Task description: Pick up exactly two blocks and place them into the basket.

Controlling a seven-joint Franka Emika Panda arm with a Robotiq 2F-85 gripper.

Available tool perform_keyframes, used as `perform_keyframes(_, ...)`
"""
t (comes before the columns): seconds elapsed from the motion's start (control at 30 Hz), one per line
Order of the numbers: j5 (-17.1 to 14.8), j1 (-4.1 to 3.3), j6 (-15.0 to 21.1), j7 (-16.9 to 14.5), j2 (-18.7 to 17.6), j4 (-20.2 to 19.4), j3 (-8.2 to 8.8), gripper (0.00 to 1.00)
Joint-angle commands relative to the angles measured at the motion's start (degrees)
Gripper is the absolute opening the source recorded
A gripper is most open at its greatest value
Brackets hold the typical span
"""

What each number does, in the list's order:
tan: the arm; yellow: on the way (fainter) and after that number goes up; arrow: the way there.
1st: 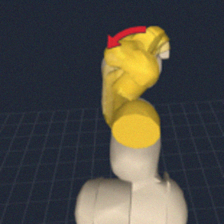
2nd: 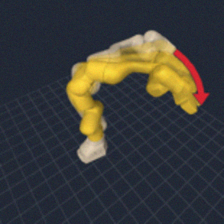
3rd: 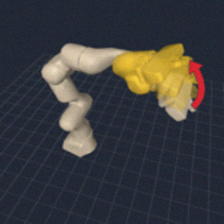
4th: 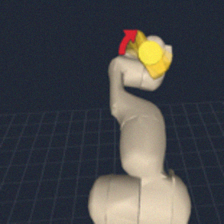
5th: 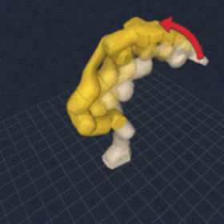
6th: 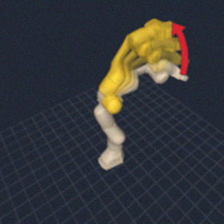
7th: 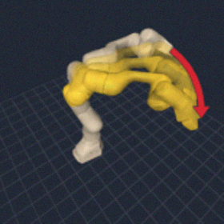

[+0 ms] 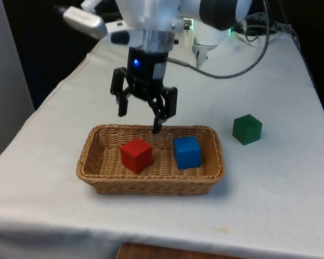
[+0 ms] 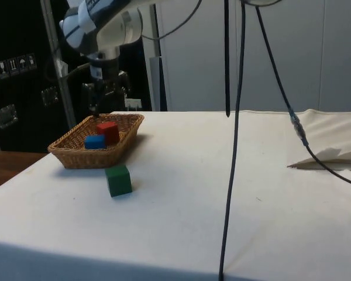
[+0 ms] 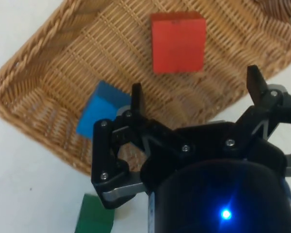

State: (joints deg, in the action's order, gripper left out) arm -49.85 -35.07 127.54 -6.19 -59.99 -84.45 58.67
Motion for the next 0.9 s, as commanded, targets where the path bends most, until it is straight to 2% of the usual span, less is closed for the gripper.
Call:
perform_keyframes(0.0, 0.29, -0.92, -0.11, -0.23, 0.97, -1.26, 0.57, 1.0)
perform_keyframes(0.03, 0.92, -1.89, -0.4, -0.17, 2.06, -2.35, 1.09, 1.0)
perform_keyframes(0.17, 2.35, -3.61, -0.8, 0.06, 4.18, -4.35, 1.83, 1.0)
perform_keyframes(0.2, 1.95, -2.58, -0.52, 0.0, 3.38, -3.27, 1.2, 1.0)
perform_keyframes(0.23, 3.27, -4.35, -0.97, 0.29, 5.27, -5.21, 2.12, 1.0)
perform_keyframes(0.43, 6.93, -6.59, -2.23, 1.43, 8.77, -7.1, 2.81, 1.0)
perform_keyframes(0.47, 6.53, -5.84, -1.83, 1.2, 8.42, -6.59, 2.18, 1.0)
perform_keyframes(0.5, 7.51, -6.88, -2.58, 1.66, 9.17, -7.16, 2.86, 1.0)
perform_keyframes(0.67, 9.8, -8.02, -4.35, 2.35, 10.83, -7.16, 3.55, 1.0)
perform_keyframes(0.7, 10.66, -8.48, -5.1, 2.64, 11.4, -7.1, 3.78, 1.0)
perform_keyframes(0.73, 10.14, -7.79, -4.64, 2.35, 11.06, -6.7, 3.27, 1.0)
perform_keyframes(0.77, 11.0, -8.71, -5.56, 2.69, 11.69, -7.05, 3.95, 1.0)
perform_keyframes(0.87, 12.32, -9.17, -6.65, 3.04, 12.61, -6.82, 4.13, 1.0)
